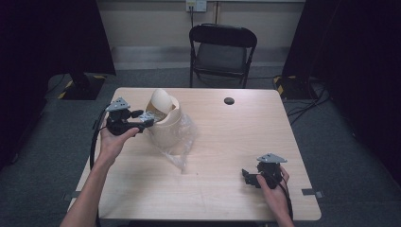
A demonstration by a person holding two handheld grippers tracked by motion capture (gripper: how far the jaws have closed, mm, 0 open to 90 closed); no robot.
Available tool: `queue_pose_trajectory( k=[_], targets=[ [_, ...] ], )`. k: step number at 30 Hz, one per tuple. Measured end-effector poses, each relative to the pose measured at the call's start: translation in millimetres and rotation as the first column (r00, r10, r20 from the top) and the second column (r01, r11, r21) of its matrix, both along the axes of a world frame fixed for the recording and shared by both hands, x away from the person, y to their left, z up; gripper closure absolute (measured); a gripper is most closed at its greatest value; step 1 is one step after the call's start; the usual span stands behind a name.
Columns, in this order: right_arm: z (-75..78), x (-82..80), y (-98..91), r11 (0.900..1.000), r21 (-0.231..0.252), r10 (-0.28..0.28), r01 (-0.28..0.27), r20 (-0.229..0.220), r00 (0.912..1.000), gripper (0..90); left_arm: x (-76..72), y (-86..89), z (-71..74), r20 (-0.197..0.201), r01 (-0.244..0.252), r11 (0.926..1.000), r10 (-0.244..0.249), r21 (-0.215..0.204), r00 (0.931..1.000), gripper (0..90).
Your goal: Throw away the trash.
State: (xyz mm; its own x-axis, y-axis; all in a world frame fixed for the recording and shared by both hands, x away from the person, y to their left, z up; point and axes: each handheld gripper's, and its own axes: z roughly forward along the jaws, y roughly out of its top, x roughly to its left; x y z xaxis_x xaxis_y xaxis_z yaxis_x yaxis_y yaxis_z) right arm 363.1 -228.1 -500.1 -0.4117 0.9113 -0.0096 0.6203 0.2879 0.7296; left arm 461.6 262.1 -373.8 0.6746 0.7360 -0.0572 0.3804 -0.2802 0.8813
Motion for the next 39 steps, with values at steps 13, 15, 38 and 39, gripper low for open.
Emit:
queue_pose_trajectory(
  k=[13,15,38,39],
  targets=[
    [0.0,0.0,0.0,1.0,0.0,0.0,0.0,0.0,1.0,9.5,16.6,-14.3,-0.6,0.002,-0.008,0.9998,0.008,-0.02,1.0,35.2],
    [0.0,0.0,0.0,1.0,0.0,0.0,0.0,0.0,1.0,9.5,18.8,-17.4,-1.2,-0.001,-0.005,0.9999,0.005,-0.012,1.0,35.5],
    [0.0,0.1,0.0,1.0,0.0,0.0,0.0,-0.001,1.0,9.5,18.0,-18.6,9.2,-0.017,0.039,0.9982,-0.04,-0.046,0.999,17.7],
    [0.0,0.1,0.0,1.0,0.0,0.0,0.0,-0.001,1.0,9.5,17.5,-17.9,10.0,-0.017,0.04,0.9978,-0.04,-0.052,0.999,18.0]
  ],
)
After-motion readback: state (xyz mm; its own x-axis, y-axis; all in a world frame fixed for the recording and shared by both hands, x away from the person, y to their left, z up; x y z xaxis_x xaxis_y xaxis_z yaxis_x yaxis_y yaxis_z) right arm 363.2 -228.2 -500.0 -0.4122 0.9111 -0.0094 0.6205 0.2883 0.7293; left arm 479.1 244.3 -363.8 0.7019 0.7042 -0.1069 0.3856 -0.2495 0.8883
